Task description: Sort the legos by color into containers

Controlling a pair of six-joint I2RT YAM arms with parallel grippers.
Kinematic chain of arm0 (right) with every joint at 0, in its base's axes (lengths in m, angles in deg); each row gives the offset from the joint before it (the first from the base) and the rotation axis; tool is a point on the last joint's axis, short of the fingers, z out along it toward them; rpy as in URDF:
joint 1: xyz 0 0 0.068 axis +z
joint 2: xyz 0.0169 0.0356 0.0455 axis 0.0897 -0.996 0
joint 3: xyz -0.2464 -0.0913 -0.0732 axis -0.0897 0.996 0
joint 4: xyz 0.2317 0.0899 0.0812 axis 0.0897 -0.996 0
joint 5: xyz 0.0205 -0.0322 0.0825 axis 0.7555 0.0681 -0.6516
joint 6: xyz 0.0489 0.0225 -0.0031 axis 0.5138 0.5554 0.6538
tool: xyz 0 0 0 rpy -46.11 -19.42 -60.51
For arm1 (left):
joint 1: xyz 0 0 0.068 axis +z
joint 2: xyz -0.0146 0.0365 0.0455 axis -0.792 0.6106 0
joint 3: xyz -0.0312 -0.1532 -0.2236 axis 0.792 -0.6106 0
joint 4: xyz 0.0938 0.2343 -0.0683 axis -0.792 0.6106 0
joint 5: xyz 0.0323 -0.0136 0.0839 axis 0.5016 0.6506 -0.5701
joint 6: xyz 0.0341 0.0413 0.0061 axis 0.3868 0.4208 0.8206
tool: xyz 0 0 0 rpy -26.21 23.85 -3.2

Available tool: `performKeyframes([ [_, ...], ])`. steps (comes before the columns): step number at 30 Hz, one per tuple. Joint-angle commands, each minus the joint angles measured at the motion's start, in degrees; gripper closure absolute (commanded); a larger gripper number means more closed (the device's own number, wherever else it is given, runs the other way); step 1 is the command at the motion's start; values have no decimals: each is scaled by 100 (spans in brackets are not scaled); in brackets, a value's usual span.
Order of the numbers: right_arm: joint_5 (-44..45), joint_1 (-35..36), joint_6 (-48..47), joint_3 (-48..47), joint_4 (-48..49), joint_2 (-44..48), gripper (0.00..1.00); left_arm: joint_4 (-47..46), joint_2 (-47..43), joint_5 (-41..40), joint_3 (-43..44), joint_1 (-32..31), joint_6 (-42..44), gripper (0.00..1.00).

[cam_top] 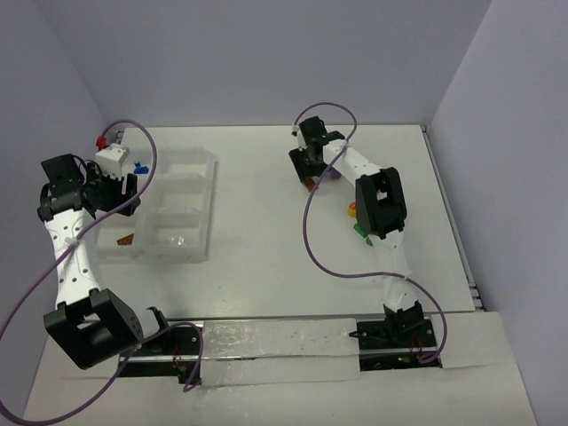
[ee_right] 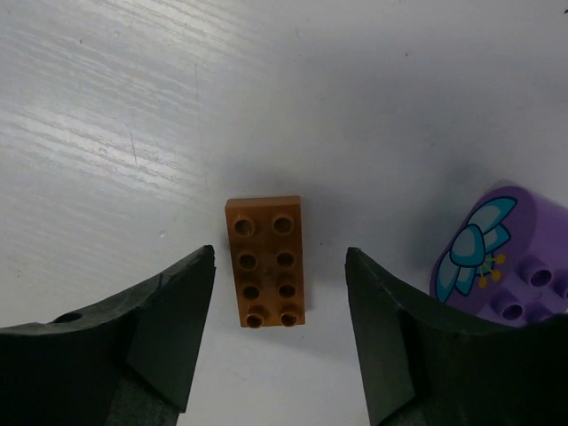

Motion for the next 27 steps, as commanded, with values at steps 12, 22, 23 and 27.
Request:
performKeyframes([
  [12,-16,123,-339,-80,-854,-178,84,-490,-62,474,634,-312,-910,27],
  [22,-3217,476,-233,1608,596,2242,100,-892,24,1755,524,-857,-3528,28],
  [23,-3361,675,-261,1652,654,2402,100,-1023,-24,1787,420,-1085,-3811,27],
  [27,-3563,1192,-334,1514,651,2690,100,-1564,-156,1820,-59,-1731,-4619,27],
])
